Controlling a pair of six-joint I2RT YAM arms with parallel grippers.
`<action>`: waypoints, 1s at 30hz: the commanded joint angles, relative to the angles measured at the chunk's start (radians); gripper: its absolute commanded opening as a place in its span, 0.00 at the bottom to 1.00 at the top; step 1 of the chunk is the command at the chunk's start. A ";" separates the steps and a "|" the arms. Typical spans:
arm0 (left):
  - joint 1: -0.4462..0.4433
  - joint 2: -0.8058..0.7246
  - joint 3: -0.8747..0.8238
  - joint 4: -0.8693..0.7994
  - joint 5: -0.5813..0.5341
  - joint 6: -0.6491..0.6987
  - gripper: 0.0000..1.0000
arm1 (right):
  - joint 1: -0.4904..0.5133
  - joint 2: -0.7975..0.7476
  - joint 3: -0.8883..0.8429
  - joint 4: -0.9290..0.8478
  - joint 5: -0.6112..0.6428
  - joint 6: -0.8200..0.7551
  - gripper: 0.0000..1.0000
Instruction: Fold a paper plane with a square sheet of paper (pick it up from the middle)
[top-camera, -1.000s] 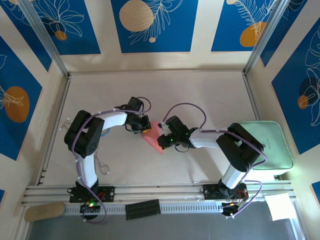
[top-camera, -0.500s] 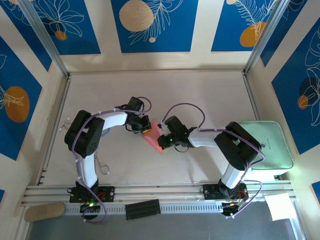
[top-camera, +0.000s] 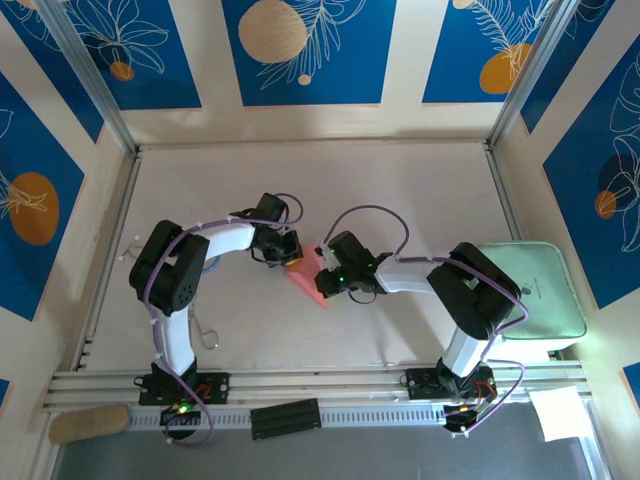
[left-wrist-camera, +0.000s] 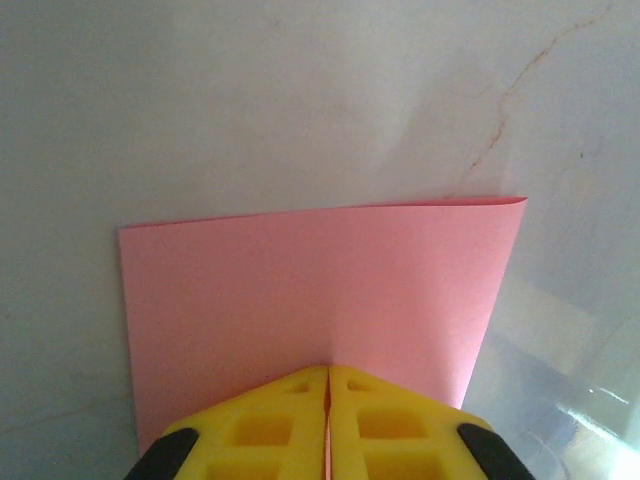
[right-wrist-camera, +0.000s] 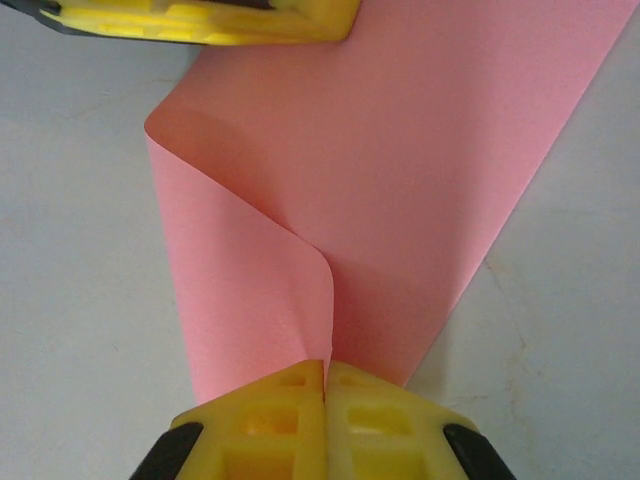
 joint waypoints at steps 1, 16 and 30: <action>-0.014 0.003 0.038 -0.075 -0.014 0.029 0.10 | 0.000 0.021 0.019 -0.027 0.010 0.007 0.03; -0.007 -0.252 -0.116 0.042 -0.014 -0.107 0.19 | -0.002 0.032 0.022 -0.032 0.014 0.015 0.03; -0.073 -0.285 -0.299 0.249 0.048 -0.266 0.19 | -0.005 0.048 0.036 -0.044 0.012 0.015 0.03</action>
